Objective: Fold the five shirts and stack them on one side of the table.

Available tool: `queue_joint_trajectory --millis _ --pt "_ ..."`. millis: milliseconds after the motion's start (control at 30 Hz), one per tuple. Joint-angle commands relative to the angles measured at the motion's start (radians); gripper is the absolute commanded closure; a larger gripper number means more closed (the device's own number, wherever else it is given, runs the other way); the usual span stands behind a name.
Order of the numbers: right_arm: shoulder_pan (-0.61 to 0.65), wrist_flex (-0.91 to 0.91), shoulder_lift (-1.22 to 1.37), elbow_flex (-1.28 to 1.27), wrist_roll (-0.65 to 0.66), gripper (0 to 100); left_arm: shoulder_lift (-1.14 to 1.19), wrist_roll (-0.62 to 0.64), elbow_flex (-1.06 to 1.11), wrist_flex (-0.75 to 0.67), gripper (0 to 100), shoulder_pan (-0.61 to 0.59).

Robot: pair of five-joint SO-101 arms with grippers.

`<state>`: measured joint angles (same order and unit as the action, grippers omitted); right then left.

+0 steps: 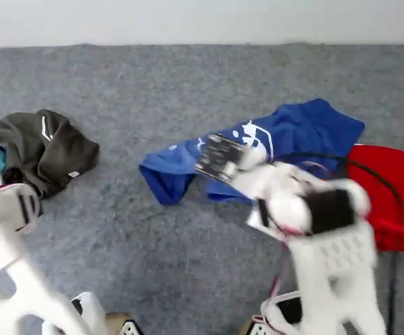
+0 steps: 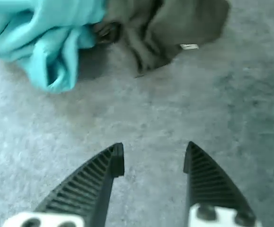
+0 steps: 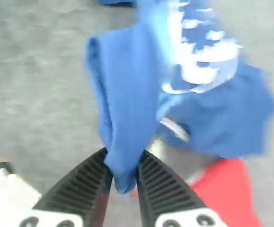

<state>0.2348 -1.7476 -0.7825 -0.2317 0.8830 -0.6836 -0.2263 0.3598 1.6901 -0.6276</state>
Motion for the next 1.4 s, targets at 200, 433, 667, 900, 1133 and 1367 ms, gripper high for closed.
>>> queue_joint_trajectory --millis 200,433,667,900,1133,1367 --pt "-0.470 0.065 -0.315 0.046 0.265 98.8 -0.009 -0.002 -0.035 -0.003 79 0.384" --pt "-0.682 0.127 -0.464 -0.164 0.397 98.8 -0.008 0.051 0.107 -0.149 79 0.620" --pt "-0.776 0.186 -0.581 -0.341 0.425 98.8 -0.003 0.061 0.274 -0.279 79 0.773" --pt "-0.776 0.183 -0.622 -0.402 0.425 98.8 0.239 0.055 0.193 -0.319 78 0.798" --pt "-0.774 0.189 -0.616 -0.402 0.428 98.8 0.549 0.025 -0.045 -0.180 74 0.947" --pt "-0.774 0.189 -0.616 -0.402 0.428 98.8 0.758 0.025 -0.145 -0.187 74 1.030"
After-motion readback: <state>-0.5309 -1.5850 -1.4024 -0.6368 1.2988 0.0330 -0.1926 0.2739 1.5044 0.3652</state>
